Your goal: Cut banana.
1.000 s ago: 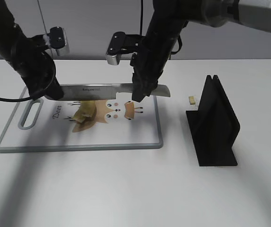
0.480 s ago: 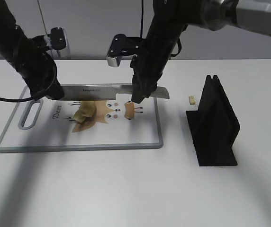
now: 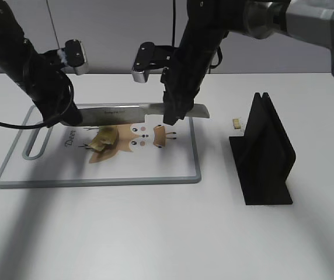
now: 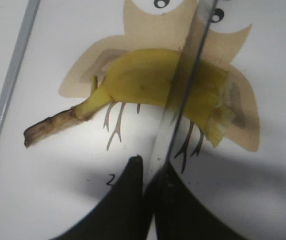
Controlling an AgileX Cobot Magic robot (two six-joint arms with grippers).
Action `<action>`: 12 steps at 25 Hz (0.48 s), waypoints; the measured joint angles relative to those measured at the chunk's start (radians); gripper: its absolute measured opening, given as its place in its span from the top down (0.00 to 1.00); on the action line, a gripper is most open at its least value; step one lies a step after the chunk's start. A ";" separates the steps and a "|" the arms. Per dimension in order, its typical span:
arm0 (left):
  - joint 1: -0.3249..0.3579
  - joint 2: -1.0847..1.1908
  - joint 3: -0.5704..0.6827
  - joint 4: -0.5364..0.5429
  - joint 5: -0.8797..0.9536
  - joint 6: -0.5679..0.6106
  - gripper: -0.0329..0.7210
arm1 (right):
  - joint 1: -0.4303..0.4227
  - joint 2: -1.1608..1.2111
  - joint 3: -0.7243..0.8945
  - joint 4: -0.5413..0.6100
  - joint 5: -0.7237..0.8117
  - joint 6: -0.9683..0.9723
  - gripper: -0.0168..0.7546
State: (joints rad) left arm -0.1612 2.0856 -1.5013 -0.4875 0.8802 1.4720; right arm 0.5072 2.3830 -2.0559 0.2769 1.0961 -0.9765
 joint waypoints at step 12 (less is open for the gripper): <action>0.000 0.030 -0.003 -0.009 -0.026 -0.001 0.91 | -0.002 0.039 -0.034 -0.020 0.002 -0.003 0.74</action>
State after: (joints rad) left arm -0.1612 2.1156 -1.5043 -0.4966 0.8545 1.4713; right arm 0.5053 2.4222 -2.0897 0.2569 1.0983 -0.9795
